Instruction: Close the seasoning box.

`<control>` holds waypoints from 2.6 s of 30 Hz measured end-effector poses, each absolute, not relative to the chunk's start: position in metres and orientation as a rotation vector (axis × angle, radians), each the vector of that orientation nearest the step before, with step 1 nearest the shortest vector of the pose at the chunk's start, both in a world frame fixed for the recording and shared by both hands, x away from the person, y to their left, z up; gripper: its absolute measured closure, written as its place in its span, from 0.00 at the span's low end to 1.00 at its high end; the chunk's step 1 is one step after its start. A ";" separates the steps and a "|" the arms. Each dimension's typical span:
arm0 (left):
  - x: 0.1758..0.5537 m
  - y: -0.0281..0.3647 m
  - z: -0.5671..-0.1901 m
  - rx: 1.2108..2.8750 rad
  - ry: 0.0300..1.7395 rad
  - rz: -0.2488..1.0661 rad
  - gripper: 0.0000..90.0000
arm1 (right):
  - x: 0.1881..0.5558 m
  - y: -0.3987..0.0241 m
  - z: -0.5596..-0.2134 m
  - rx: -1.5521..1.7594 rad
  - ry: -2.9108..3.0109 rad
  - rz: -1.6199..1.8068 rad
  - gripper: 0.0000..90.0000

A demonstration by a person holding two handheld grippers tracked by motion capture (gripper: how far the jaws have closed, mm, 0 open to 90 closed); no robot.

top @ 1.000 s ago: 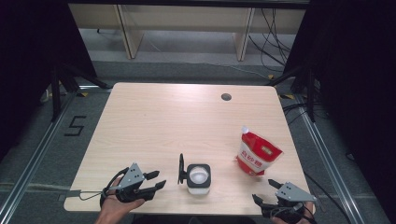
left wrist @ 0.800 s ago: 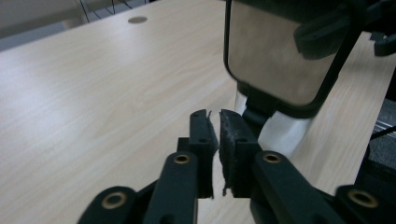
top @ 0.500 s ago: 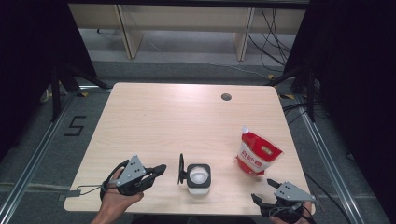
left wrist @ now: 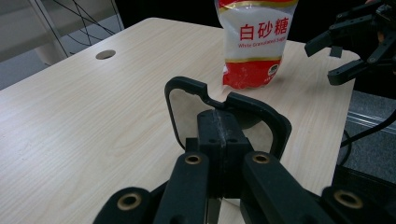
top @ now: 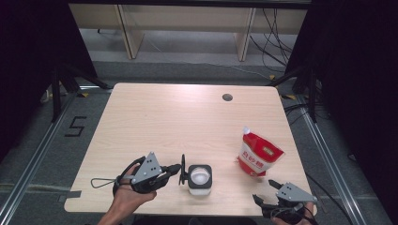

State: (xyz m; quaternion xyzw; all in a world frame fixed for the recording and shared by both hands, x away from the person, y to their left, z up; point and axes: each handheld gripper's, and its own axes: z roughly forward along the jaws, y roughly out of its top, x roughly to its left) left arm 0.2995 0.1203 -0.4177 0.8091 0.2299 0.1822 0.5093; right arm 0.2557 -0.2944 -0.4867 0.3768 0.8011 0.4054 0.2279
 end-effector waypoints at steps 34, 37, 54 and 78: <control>0.312 0.067 -0.445 2.092 0.479 0.343 0.97 | 0.253 -0.292 -0.486 1.065 2.219 1.130 0.26; 0.313 0.072 -0.441 2.058 0.509 0.323 0.91 | 0.255 -0.294 -0.486 1.017 2.209 1.122 0.26; 0.305 0.111 -0.443 1.984 0.603 0.261 0.51 | 0.254 -0.292 -0.486 1.046 2.216 1.136 0.25; 0.279 0.166 -0.488 2.065 0.786 0.271 0.24 | 0.256 -0.291 -0.489 1.011 2.262 1.125 0.24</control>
